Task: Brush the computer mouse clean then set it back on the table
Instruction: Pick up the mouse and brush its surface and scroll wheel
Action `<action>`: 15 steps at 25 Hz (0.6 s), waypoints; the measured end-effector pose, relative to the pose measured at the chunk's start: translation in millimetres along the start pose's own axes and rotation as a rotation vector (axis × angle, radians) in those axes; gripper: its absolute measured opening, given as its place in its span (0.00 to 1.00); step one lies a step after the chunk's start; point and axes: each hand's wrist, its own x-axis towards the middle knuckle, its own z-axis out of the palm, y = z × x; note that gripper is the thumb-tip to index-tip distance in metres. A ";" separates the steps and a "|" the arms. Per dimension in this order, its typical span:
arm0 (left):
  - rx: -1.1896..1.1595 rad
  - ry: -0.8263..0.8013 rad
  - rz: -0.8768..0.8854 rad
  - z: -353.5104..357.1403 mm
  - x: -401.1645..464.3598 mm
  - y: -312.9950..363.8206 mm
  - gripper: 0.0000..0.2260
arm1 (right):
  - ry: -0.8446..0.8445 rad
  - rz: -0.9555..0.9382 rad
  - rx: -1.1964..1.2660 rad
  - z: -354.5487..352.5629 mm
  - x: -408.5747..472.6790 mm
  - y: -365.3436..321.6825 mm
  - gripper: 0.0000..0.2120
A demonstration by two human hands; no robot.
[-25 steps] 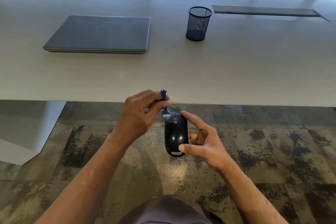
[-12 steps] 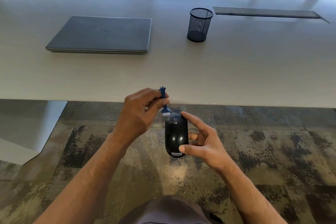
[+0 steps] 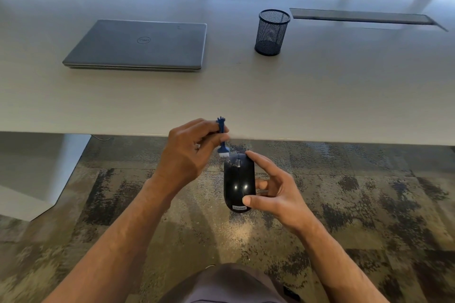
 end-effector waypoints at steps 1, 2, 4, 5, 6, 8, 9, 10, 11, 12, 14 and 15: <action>-0.003 0.009 0.022 0.9 0.5 2.5 0.07 | 0.003 0.000 -0.002 0.9 0.5 -0.1 0.40; -0.007 0.009 0.050 3.0 0.6 4.9 0.07 | 0.005 0.001 -0.001 2.3 1.4 0.0 0.40; -0.013 -0.023 0.100 9.7 -0.5 8.1 0.06 | 0.007 0.002 0.008 4.6 3.4 0.1 0.41; -0.014 -0.041 0.109 12.1 -1.9 8.0 0.06 | 0.007 0.004 0.015 5.4 4.3 -0.2 0.41; -0.014 -0.048 0.101 12.9 -3.2 6.3 0.06 | 0.007 0.007 0.020 6.0 4.7 -0.5 0.41; -0.010 -0.029 0.058 10.0 -4.5 -0.4 0.06 | 0.013 0.011 0.021 5.1 4.3 -1.0 0.41; -0.002 -0.013 0.034 7.2 -4.9 -4.1 0.06 | 0.014 0.016 0.020 4.2 3.8 -1.2 0.41; 0.014 0.001 0.018 4.0 -5.2 -7.1 0.06 | 0.013 0.022 0.020 3.5 3.3 -1.2 0.41; 0.033 0.014 0.013 1.2 -5.5 -9.1 0.07 | 0.012 0.027 0.017 3.1 3.2 -1.2 0.41; 0.046 0.029 0.019 -0.7 -5.5 -9.8 0.07 | 0.011 0.029 0.011 2.8 3.6 -1.3 0.41; 0.031 0.051 0.056 0.2 -5.6 -6.6 0.08 | 0.011 0.027 0.006 3.6 5.2 -1.5 0.41; 0.009 0.050 0.085 2.8 -6.2 -3.9 0.09 | 0.011 0.024 0.009 4.1 6.3 -1.6 0.41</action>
